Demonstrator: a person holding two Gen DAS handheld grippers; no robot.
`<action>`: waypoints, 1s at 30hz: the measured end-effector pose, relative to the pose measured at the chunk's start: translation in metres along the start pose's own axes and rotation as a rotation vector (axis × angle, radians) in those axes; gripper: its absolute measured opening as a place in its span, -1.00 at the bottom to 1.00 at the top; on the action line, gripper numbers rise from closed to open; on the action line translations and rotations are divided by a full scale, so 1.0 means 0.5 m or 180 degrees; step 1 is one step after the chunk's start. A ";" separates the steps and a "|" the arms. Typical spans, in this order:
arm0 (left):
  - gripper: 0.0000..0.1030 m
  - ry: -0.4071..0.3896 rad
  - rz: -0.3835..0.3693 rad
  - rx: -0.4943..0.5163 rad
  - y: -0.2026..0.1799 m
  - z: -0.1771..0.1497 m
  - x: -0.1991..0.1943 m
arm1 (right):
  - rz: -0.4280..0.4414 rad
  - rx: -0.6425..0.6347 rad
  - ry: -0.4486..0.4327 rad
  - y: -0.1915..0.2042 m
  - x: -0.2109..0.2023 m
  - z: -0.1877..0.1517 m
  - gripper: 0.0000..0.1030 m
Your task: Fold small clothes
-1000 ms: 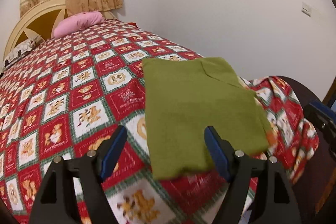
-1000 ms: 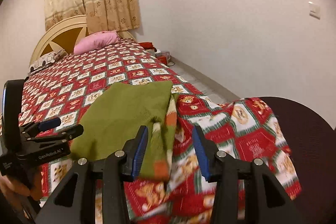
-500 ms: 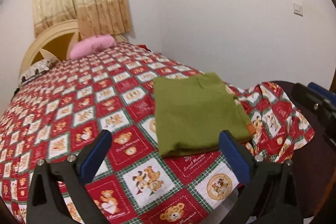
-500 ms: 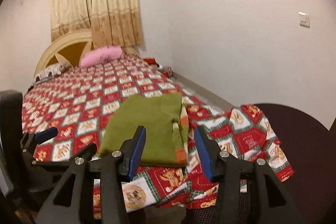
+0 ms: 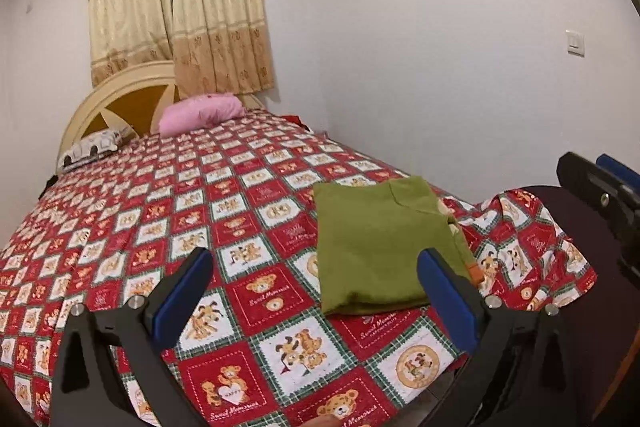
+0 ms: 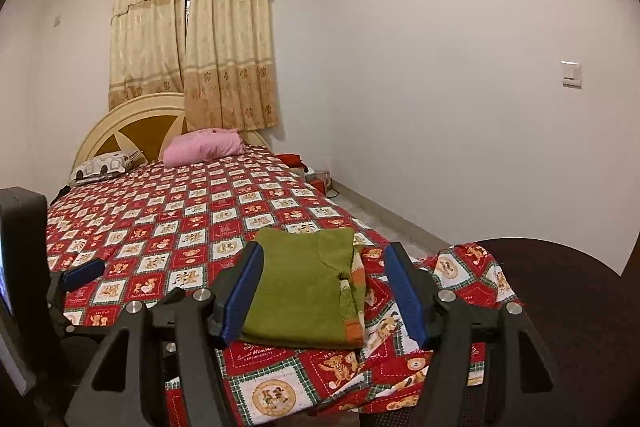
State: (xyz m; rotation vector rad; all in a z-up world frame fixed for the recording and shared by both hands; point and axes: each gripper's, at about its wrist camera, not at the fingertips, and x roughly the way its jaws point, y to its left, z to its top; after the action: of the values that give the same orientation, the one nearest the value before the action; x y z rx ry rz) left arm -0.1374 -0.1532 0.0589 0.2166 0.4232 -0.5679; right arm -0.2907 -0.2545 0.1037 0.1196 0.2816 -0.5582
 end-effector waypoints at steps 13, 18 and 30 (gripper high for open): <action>1.00 -0.0014 0.0001 0.0000 -0.001 0.002 -0.005 | -0.0025 0.0049 0.0016 -0.009 -0.002 -0.007 0.24; 1.00 -0.0017 -0.0005 0.0037 -0.006 0.001 -0.009 | -0.0019 0.0040 0.0017 -0.006 0.000 -0.005 0.24; 1.00 -0.0017 -0.0010 0.0032 -0.009 0.004 -0.014 | -0.0017 0.0016 -0.0053 -0.004 -0.013 -0.001 0.24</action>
State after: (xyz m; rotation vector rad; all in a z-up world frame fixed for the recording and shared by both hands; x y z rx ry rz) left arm -0.1446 -0.1543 0.0635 0.2239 0.4158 -0.5738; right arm -0.2969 -0.2527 0.1049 0.1192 0.2645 -0.5648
